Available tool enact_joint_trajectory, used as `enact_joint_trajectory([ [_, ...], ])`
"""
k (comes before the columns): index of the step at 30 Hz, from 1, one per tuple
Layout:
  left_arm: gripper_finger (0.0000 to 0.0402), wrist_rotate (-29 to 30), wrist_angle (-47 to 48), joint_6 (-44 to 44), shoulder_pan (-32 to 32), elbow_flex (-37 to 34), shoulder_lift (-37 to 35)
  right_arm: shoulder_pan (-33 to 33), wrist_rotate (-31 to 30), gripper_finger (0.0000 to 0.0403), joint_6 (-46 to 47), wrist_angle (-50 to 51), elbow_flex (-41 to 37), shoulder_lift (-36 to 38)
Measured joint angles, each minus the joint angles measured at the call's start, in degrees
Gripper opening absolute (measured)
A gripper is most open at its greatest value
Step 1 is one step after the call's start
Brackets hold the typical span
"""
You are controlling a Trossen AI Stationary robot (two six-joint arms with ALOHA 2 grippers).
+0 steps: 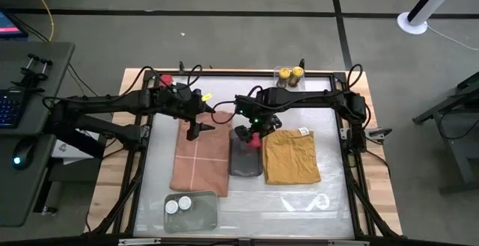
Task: Sort spices by type
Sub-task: Put the red seasoning can into the black bin
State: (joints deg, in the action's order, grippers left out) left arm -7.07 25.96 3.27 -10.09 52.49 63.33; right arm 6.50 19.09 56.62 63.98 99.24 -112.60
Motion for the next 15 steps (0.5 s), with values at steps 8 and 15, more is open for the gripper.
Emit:
enact_joint_trajectory([
  [8, 0.0293, 0.0, 0.73, 0.0, 0.0, 0.0, 0.0, 0.66, -1.21, 0.0289, -6.87, 1.26, 3.33, 0.48],
  [15, 0.0293, 0.16, 0.88, -0.92, 1.18, -0.04, 0.85, -1.94, -8.22, 0.029, -15.83, 9.34, 7.47, 0.59],
])
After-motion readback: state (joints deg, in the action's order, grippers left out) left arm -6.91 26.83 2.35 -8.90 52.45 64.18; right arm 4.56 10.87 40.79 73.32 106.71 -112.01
